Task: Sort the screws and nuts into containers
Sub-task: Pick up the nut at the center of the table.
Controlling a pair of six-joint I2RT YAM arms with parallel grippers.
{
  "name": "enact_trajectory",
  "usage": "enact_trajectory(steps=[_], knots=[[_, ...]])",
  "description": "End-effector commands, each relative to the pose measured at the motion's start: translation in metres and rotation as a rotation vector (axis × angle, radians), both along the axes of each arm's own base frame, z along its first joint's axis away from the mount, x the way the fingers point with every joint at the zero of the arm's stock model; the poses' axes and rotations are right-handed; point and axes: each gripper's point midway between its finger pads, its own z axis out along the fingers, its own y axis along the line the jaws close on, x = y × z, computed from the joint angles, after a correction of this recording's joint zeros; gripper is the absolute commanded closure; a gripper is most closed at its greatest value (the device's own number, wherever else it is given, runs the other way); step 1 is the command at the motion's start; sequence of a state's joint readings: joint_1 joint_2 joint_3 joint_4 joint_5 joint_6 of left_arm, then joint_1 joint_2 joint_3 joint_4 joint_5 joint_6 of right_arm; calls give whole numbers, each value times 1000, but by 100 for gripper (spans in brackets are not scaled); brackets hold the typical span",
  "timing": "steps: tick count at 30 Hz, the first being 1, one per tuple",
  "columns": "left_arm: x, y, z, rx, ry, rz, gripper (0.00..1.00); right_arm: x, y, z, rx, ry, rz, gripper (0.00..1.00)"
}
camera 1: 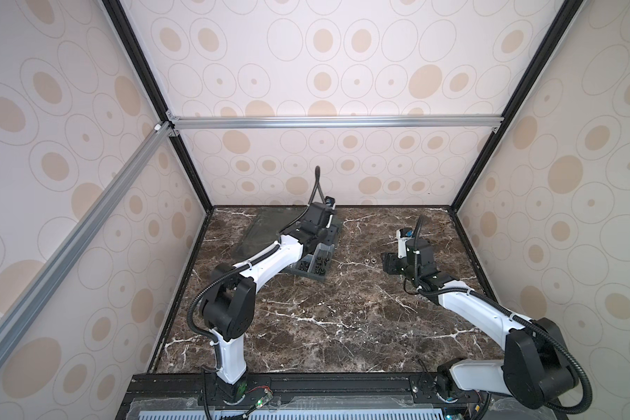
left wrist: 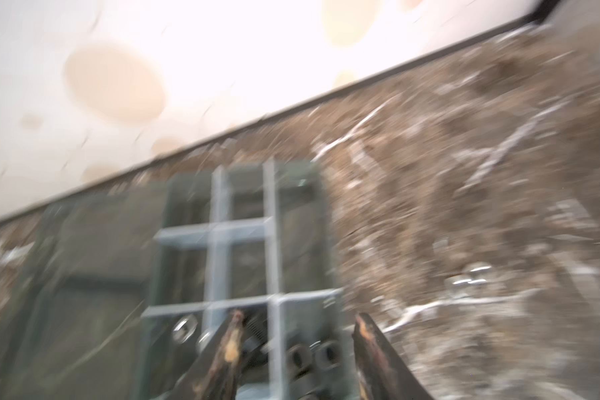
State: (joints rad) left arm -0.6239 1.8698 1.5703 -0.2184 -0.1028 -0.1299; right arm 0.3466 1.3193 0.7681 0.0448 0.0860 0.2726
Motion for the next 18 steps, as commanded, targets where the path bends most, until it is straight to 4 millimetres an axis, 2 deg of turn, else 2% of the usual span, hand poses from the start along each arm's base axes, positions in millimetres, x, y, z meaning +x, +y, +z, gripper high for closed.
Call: enact_trajectory(steps=[1,4,9,14,18], knots=[[-15,-56,-1,4,5,-153,47,0,-10,2,4,14,-70,36],[-18,-91,-16,35,17,-250,46,-7,-22,4,-12,10,-117,36],[-22,-130,-43,50,45,-357,45,-37,-47,4,-54,5,-189,35],[-23,-149,-71,59,77,-400,40,-75,-78,1,-80,-32,-284,35],[-23,-154,-91,85,105,-420,40,-100,-90,-4,-79,-53,-298,34]])
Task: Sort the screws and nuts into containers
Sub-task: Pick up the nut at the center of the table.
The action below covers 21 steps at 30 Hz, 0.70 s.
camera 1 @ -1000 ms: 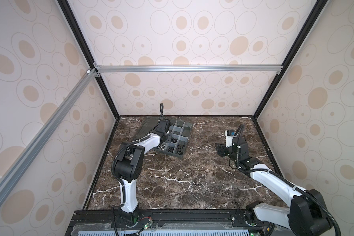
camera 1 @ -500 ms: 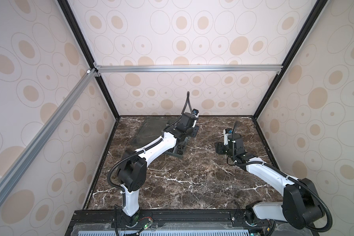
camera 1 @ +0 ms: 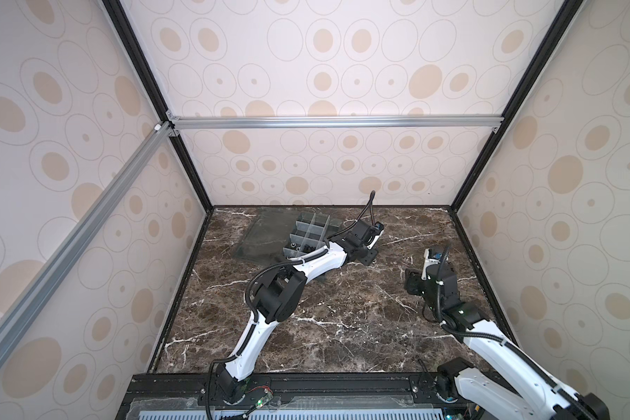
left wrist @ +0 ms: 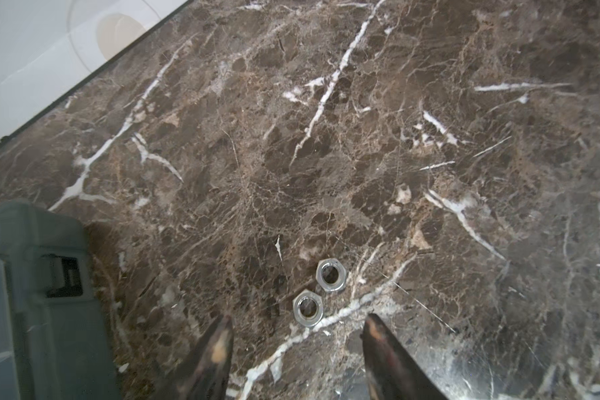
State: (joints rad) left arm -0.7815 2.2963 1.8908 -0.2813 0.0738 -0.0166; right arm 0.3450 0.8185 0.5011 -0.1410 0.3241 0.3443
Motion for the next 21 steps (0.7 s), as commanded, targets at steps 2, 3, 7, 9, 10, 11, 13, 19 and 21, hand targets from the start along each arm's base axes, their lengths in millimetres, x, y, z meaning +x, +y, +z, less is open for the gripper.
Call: enact_trajectory(steps=[2,3,7,9,10,11,13,19,21], knots=[[1,-15,15,-4,-32,-63,40,-28,-19,-20,-21,45,-54,34],[1,-15,13,1,-29,-67,40,-33,-20,-23,-20,56,-49,34],[5,-19,-4,31,-5,-70,40,-44,-14,-36,16,113,-21,35],[7,-22,-11,37,8,-70,40,-43,5,-40,54,110,84,34],[7,-23,-15,43,14,-69,40,-43,12,-44,69,109,119,35],[9,-23,-18,49,17,-65,40,-43,11,-47,76,108,112,36],[11,-22,-25,71,17,-59,41,-45,7,-44,76,98,95,35],[13,-12,-38,124,16,-42,46,-48,29,-39,107,46,237,36],[11,-10,-39,126,16,-41,49,-48,26,-39,106,47,219,36]])
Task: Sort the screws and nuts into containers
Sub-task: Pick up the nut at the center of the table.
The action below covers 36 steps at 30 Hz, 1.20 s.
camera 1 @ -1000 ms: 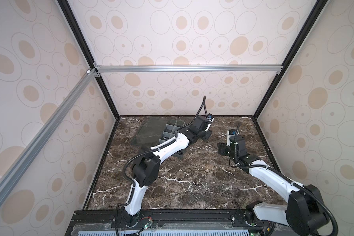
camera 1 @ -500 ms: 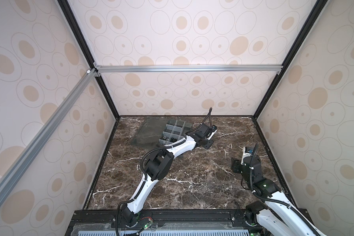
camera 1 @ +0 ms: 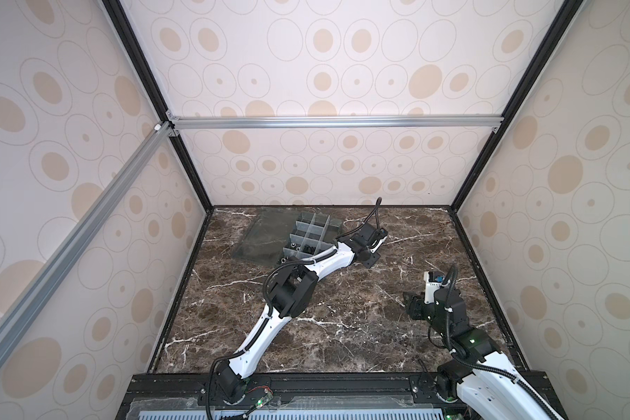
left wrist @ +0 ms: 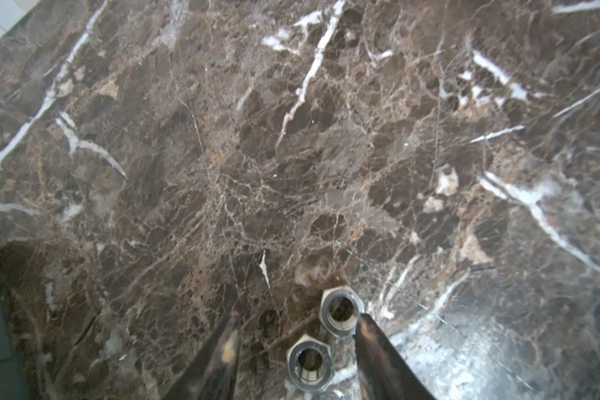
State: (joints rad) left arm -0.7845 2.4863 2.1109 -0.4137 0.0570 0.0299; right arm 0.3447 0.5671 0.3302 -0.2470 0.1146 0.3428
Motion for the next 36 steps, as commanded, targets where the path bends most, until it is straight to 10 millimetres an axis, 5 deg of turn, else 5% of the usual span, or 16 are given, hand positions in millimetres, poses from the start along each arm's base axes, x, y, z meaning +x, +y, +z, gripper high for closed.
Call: enact_trajectory(steps=[1,14,21,36], knots=[[-3,2,6,17,-25,-17,49,0,6,2,13,-20,40,36],[-12,7,-11,16,-12,-34,52,0,6,1,14,-26,40,36],[-7,0,-20,18,1,-35,64,0,5,1,12,-24,33,37],[-9,2,-1,-8,-18,-26,73,0,2,1,12,-33,18,37]])
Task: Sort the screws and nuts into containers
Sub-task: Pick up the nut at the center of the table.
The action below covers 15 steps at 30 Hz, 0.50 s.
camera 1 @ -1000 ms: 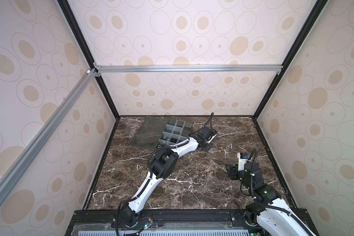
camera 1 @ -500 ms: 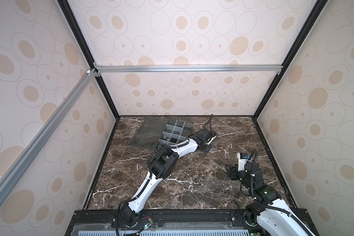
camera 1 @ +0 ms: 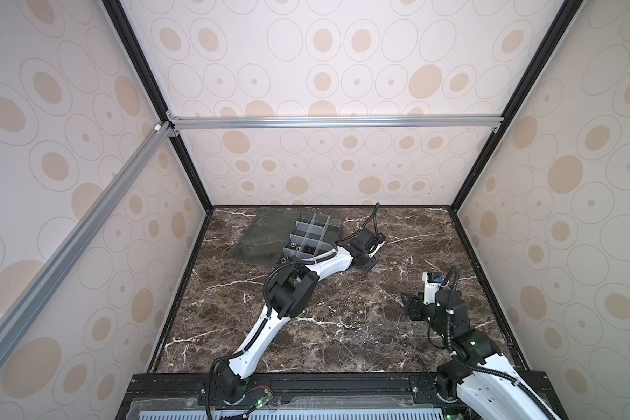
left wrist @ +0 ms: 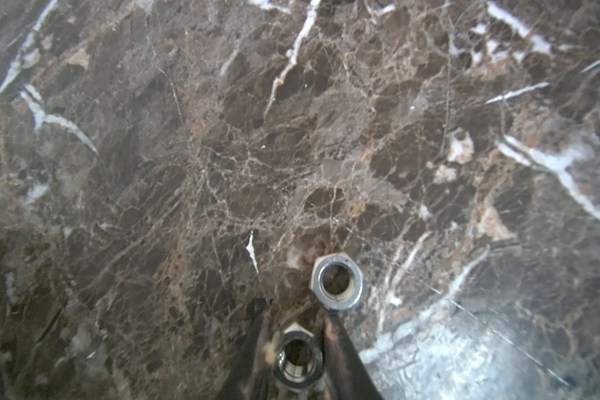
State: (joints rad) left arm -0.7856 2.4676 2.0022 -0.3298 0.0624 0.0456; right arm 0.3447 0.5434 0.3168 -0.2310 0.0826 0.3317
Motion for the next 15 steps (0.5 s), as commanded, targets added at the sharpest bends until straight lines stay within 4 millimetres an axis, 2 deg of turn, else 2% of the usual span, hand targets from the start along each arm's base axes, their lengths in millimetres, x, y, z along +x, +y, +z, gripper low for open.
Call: enact_trajectory(steps=[1,6,15], knots=[[-2,-3,21,-21,-20,-10,74,1,-3,-1,-4,-12,-16,37],[-1,-5,32,-43,-29,-3,76,1,-4,0,-2,-19,-17,37],[-1,-5,63,-87,-52,7,76,1,-5,1,-2,-23,-22,37]])
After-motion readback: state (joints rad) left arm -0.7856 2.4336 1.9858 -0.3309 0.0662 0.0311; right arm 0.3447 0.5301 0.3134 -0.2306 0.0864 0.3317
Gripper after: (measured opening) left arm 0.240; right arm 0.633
